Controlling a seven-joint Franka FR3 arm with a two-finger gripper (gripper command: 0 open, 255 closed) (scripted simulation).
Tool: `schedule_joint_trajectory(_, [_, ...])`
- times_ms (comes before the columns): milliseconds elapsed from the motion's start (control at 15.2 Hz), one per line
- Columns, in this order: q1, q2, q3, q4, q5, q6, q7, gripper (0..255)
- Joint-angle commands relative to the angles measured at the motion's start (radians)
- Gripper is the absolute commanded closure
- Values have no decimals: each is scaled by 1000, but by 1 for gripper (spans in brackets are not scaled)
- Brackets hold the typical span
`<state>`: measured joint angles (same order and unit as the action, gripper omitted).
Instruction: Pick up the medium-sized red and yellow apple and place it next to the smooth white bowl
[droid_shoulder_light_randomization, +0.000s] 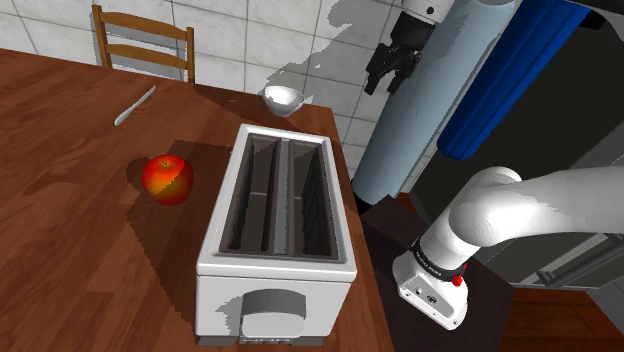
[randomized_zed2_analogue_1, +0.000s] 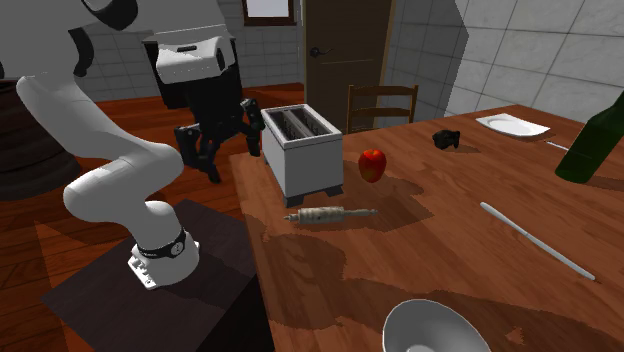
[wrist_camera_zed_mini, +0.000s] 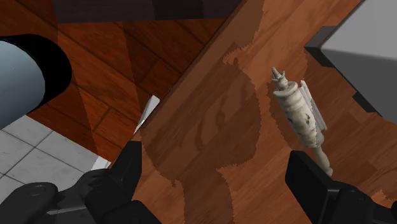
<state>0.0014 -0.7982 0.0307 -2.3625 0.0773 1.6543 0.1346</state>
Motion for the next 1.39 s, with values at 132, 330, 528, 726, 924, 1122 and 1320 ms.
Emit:
schedule_joint_trajectory(132, [13,27,44,4,27,22,49,0])
schedule_joint_trajectory(330, [31,76,109,20,64,58,121,0])
schedule_joint_trajectory(528, [45,135,173,46,94,93,193,0])
schedule_joint_trajectory(726, [55,205,237,84,115,129,265,0])
schedule_joint_trajectory(924, [61,283,300,132,126,163,339,0])
schedule_joint_trajectory(1122, [64,369,362,191,125,194,415,0])
schedule_joint_trajectory(1320, [64,465,425,261,108,222,495,0])
